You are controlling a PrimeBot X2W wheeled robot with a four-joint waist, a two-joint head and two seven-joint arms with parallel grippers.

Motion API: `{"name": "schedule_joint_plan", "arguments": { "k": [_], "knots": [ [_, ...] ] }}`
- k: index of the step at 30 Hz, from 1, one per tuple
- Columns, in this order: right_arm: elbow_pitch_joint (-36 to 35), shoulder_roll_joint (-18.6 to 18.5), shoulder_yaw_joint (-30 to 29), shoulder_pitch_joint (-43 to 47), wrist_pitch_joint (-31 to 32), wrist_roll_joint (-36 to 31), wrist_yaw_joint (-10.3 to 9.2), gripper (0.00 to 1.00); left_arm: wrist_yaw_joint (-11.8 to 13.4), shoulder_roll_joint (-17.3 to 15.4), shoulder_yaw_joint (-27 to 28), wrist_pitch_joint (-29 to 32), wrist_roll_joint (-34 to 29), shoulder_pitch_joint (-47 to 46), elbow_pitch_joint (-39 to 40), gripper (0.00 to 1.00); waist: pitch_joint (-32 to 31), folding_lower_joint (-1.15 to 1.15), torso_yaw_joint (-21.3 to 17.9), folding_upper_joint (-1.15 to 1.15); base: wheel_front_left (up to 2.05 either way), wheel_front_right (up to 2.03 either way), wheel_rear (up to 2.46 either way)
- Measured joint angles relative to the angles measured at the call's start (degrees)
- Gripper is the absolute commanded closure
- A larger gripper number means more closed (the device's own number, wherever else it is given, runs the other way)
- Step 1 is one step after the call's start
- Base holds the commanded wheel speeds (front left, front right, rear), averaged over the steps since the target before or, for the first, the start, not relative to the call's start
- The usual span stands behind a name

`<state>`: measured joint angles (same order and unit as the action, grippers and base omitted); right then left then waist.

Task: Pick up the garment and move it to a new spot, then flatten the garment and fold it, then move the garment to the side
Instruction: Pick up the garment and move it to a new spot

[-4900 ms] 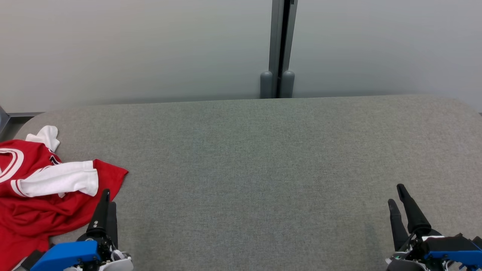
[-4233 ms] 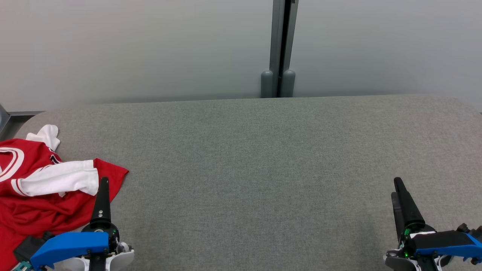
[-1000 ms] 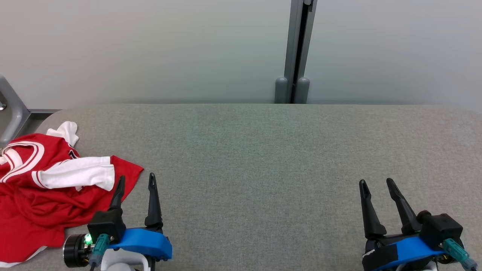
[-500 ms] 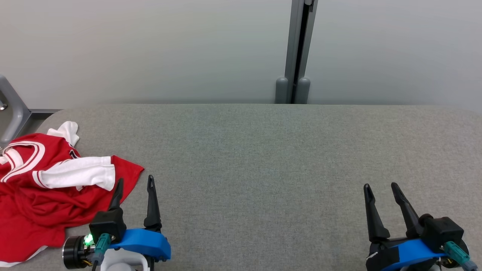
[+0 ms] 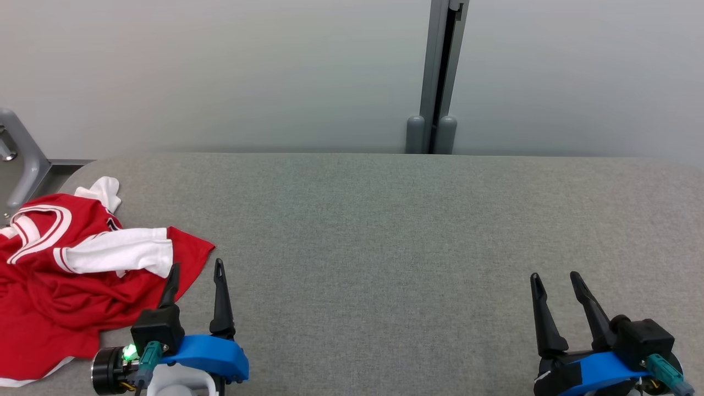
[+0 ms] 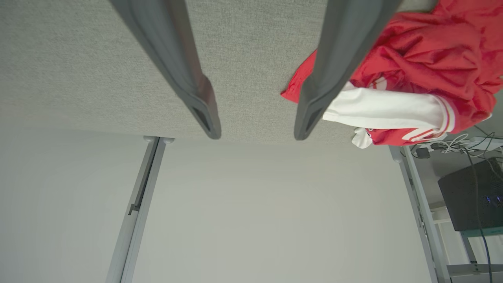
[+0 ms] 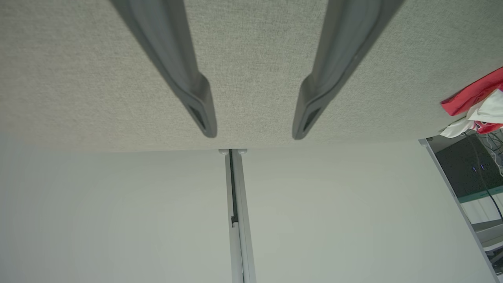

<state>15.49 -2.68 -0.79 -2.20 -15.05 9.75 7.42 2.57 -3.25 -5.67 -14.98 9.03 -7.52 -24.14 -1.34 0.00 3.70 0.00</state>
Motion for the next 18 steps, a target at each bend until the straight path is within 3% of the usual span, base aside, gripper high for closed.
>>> {"name": "schedule_joint_plan", "arguments": {
  "k": [10,18],
  "knots": [
    [-0.02,-0.02,0.47,-0.24,-0.01,-0.03,0.00,0.00,0.54,-0.87,0.55,-0.01,0.57,-0.31,0.08,0.00,-0.02,0.00,2.06,0.00,0.00,0.00,0.00],
    [0.11,-0.02,1.05,-0.30,-0.09,-0.10,0.00,0.00,1.34,-1.74,0.83,-0.01,0.83,-0.36,0.48,0.00,-0.23,0.00,6.13,0.00,0.00,0.00,0.00]
  ]
}}
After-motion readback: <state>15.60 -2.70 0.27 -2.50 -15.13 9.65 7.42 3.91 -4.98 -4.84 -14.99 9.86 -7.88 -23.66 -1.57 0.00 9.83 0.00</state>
